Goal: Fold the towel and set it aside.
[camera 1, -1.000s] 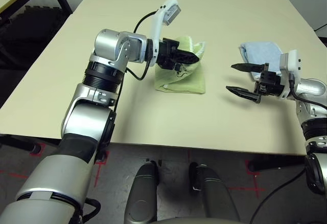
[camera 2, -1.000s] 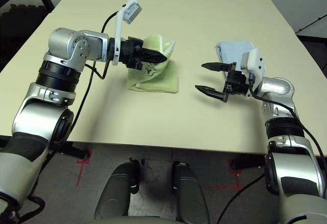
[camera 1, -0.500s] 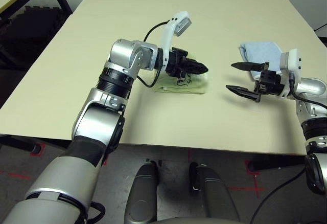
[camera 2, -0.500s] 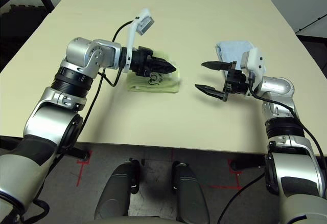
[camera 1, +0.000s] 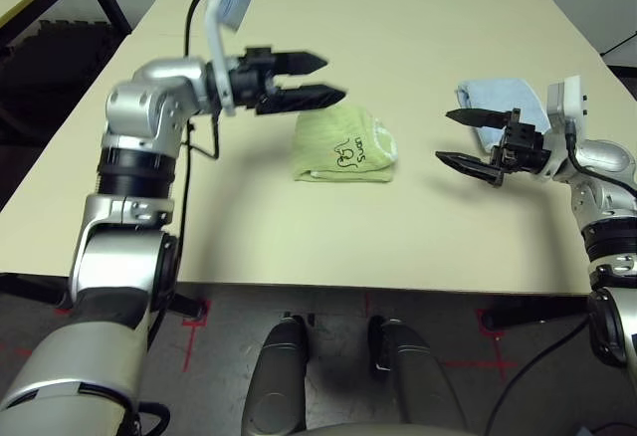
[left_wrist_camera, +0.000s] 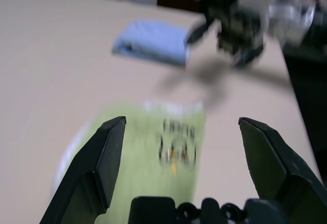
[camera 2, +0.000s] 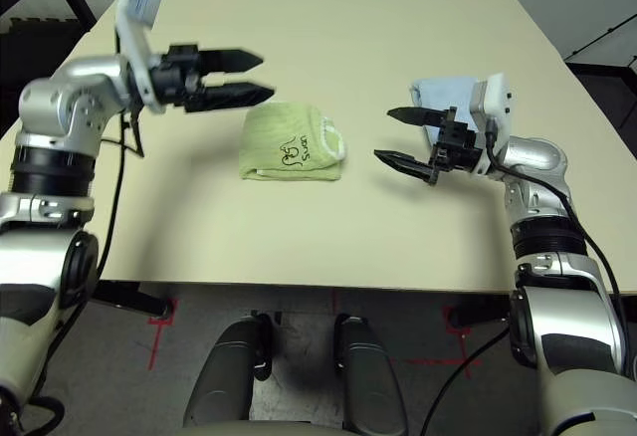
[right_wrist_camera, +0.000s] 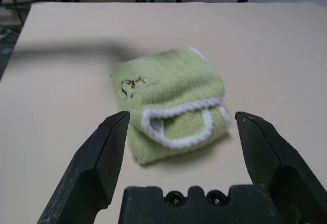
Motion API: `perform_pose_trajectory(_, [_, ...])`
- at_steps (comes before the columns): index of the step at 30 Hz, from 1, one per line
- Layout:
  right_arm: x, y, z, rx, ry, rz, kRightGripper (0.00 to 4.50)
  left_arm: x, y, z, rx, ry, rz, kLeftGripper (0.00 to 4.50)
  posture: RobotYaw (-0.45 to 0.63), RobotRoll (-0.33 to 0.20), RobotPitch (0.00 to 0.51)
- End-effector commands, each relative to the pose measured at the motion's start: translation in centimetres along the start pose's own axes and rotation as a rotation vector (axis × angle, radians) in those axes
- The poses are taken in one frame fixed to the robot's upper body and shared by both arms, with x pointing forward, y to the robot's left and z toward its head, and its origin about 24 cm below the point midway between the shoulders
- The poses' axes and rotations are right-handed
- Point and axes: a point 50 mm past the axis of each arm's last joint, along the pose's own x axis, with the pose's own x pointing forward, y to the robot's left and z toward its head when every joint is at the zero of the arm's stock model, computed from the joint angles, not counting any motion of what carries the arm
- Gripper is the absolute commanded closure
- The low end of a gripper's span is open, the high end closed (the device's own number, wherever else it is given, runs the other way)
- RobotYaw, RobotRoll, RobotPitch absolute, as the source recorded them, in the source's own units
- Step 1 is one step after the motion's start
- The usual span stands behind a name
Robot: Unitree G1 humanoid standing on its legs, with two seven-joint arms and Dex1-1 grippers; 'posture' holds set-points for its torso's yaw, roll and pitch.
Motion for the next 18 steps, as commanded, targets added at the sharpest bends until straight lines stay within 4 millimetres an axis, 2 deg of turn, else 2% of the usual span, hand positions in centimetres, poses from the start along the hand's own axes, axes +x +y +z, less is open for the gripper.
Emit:
perform_pose_trajectory(1, [0.71, 0.3, -0.18, 0.005, 0.016, 0.037, 0.0, -0.28, -0.17, -2.06, 0.139, 0.097, -0.077, 0.03, 0.11, 0.0, 0.16])
perform_pose_trajectory(9, [1.18, 0.5, -0.64, -0.015, 0.046, 0.063, 0.0, 0.38, 0.36, -2.99, 0.154, 0.056, -0.101, 0.03, 0.1, 0.0, 0.161])
perform_pose_trajectory(11, [1.1, 0.52, -0.64, -0.015, 0.043, 0.06, 0.0, 0.46, 0.53, -2.76, 0.154, 0.039, -0.1, 0.39, 0.1, 0.0, 0.16])
perform_pose_trajectory(12, [1.06, 0.52, -0.64, -0.015, 0.042, 0.058, 0.43, 0.48, 0.59, -2.65, 0.155, 0.033, -0.1, 0.7, 0.1, 0.0, 0.159])
perform_pose_trajectory(13, [1.02, 0.51, -0.63, -0.013, 0.042, 0.057, 0.58, 0.48, 0.65, -2.54, 0.155, 0.027, -0.1, 0.94, 0.1, 0.0, 0.158])
perform_pose_trajectory(18, [0.87, 0.5, -0.64, -0.01, 0.042, 0.055, 2.5, 0.48, 0.79, -2.21, 0.156, 0.017, -0.102, 2.93, 0.1, 0.0, 0.156])
